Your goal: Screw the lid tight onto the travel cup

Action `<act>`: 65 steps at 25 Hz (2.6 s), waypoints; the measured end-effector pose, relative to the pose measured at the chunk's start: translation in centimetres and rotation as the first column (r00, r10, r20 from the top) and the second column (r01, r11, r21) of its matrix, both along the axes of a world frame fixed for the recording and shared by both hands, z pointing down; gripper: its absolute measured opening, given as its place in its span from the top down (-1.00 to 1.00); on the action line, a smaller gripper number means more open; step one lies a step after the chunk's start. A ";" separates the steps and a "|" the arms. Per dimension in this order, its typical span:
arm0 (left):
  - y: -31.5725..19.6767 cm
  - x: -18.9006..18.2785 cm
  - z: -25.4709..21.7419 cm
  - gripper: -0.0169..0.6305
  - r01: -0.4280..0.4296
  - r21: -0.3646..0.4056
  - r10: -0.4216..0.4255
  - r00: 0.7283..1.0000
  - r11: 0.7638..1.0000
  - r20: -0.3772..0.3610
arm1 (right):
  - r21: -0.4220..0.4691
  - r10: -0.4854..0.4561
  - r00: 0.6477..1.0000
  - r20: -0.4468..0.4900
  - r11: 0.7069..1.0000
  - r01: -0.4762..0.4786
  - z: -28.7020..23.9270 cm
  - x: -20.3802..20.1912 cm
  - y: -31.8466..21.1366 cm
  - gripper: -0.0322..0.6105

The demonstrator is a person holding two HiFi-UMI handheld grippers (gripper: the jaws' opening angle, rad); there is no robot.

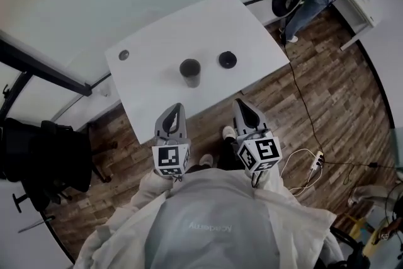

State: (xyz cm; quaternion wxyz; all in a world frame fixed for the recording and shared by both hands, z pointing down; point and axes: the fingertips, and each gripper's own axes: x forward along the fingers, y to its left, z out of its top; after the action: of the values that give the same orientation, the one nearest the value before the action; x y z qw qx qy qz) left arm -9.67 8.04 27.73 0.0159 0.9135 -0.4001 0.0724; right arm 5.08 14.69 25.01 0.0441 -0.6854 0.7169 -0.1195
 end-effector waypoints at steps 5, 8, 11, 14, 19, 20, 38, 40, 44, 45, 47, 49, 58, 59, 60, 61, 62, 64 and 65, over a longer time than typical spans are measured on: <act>-5.5 1.9 0.8 0.92 0.161 -0.004 -0.161 0.987 0.987 0.018 | 0.009 -0.167 0.986 -0.009 0.986 0.167 0.3 2.7 -8.1 0.83; -8.5 2.9 1.2 0.92 0.259 0.001 -0.259 0.965 0.966 0.036 | 0.000 -0.256 0.967 0.004 0.967 0.256 0.9 4.6 -12.6 0.83; -10.4 3.6 1.9 0.92 0.350 0.008 -0.349 0.935 0.937 0.065 | -0.021 -0.331 0.943 0.027 0.943 0.332 2.2 6.3 -16.0 0.83; -11.9 4.3 2.6 0.92 0.395 0.009 -0.395 0.916 0.919 0.070 | -0.039 -0.370 0.928 0.043 0.928 0.372 3.7 7.6 -18.8 0.83; -12.7 4.0 4.3 0.92 0.412 -0.006 -0.410 0.909 0.911 0.072 | -0.060 -0.389 0.919 0.057 0.918 0.392 5.4 8.6 -21.4 0.83; -13.1 3.7 4.7 0.92 0.414 -0.012 -0.413 0.908 0.910 0.069 | -0.064 -0.390 0.919 0.056 0.917 0.393 5.6 8.6 -22.0 0.83; -17.1 4.4 17.7 -0.30 0.075 -0.141 -0.073 0.997 0.987 0.017 | -0.196 -0.278 0.960 0.023 0.941 0.277 16.3 9.0 -26.3 0.83; -17.6 5.6 19.5 -0.47 0.029 -0.129 -0.025 0.999 0.991 0.033 | -0.207 -0.268 0.963 0.021 0.941 0.267 17.6 9.1 -26.6 0.83; -19.1 7.9 22.0 -0.61 -0.050 -0.110 0.056 0.997 0.993 0.050 | -0.228 -0.255 0.967 0.015 0.941 0.251 19.2 9.5 -27.3 0.83; -19.6 8.3 22.3 -0.61 -0.059 -0.100 0.064 0.997 0.993 0.050 | -0.231 -0.255 0.967 0.014 0.940 0.251 19.5 9.4 -27.6 0.83; -20.7 8.6 22.8 -0.61 -0.062 -0.081 0.066 0.997 0.995 0.048 | -0.233 -0.255 0.967 0.011 0.939 0.251 20.0 9.3 -28.1 0.83; -21.5 8.9 23.2 -0.61 -0.066 -0.068 0.069 0.997 0.995 0.046 | -0.234 -0.255 0.967 0.008 0.940 0.249 20.4 9.2 -28.4 0.83; -23.0 10.9 23.5 -0.60 -0.095 -0.021 0.096 0.995 0.995 0.012 | -0.244 -0.238 0.971 0.014 0.941 0.234 21.5 10.2 -28.4 0.83; -23.0 11.0 23.5 -0.60 -0.093 -0.026 0.093 0.996 0.995 -0.004 | -0.247 -0.235 0.972 0.014 0.941 0.232 21.7 10.3 -28.3 0.83; -23.0 11.1 23.6 -0.60 -0.097 -0.028 0.097 0.995 0.995 -0.010 | -0.249 -0.233 0.972 0.015 0.941 0.229 21.9 10.4 -28.3 0.83; -22.9 11.1 23.8 -0.59 -0.110 -0.020 0.111 0.994 0.994 0.001 | -0.252 -0.230 0.973 0.016 0.941 0.227 22.1 10.4 -28.2 0.83; -22.9 11.2 24.0 -0.58 -0.120 -0.016 0.120 0.993 0.993 0.009 | -0.253 -0.228 0.974 0.016 0.941 0.225 22.3 10.5 -28.2 0.83; -23.1 11.0 24.2 -0.50 -0.077 -0.059 0.073 0.995 0.995 -0.063 | -0.256 -0.224 0.974 0.016 0.941 0.221 22.7 10.6 -28.1 0.83; -23.2 11.0 24.2 -0.46 -0.048 -0.087 0.039 0.994 0.995 -0.107 | -0.257 -0.223 0.975 0.016 0.941 0.219 22.9 10.8 -28.1 0.83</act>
State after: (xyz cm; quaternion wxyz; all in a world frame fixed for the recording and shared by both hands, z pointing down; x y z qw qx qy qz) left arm 1.33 -15.17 51.98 0.0761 0.9229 -0.3750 0.0426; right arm 15.86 -13.41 47.89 -0.0637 -0.6013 0.7680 -0.2111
